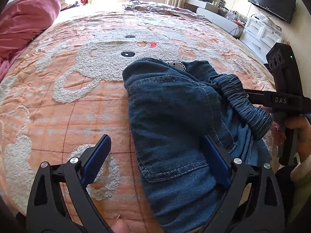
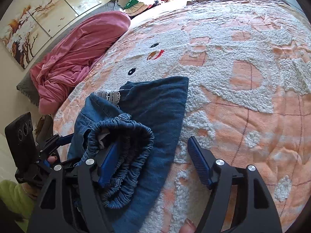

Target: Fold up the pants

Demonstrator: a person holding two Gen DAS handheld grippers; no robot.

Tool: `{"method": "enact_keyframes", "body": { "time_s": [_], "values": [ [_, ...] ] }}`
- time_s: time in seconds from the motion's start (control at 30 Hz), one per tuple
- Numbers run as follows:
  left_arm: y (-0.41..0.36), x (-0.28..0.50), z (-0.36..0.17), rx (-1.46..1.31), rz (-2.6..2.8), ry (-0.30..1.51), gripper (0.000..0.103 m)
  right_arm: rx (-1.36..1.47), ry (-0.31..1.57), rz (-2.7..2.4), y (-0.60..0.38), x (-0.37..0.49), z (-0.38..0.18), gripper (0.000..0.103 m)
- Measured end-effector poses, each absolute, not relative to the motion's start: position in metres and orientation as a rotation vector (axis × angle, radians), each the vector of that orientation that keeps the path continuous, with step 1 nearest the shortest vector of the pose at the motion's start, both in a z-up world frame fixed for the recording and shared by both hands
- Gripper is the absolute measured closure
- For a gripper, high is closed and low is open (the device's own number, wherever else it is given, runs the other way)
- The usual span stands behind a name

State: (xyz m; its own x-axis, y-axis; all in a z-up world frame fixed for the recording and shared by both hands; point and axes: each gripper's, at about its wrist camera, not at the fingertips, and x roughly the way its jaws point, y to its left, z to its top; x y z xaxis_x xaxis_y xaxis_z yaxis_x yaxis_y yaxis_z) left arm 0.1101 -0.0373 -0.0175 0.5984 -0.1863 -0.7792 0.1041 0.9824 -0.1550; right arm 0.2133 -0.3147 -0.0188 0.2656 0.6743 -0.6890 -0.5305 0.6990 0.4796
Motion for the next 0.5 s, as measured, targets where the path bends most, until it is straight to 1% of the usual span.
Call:
{"method": "enact_keyframes", "body": {
  "time_s": [0.5],
  "values": [
    [-0.039, 0.11, -0.017, -0.093, -0.166, 0.921, 0.013, 0.077, 1.011, 0.793, -0.32, 0.193, -0.013, 0.034]
  ]
}}
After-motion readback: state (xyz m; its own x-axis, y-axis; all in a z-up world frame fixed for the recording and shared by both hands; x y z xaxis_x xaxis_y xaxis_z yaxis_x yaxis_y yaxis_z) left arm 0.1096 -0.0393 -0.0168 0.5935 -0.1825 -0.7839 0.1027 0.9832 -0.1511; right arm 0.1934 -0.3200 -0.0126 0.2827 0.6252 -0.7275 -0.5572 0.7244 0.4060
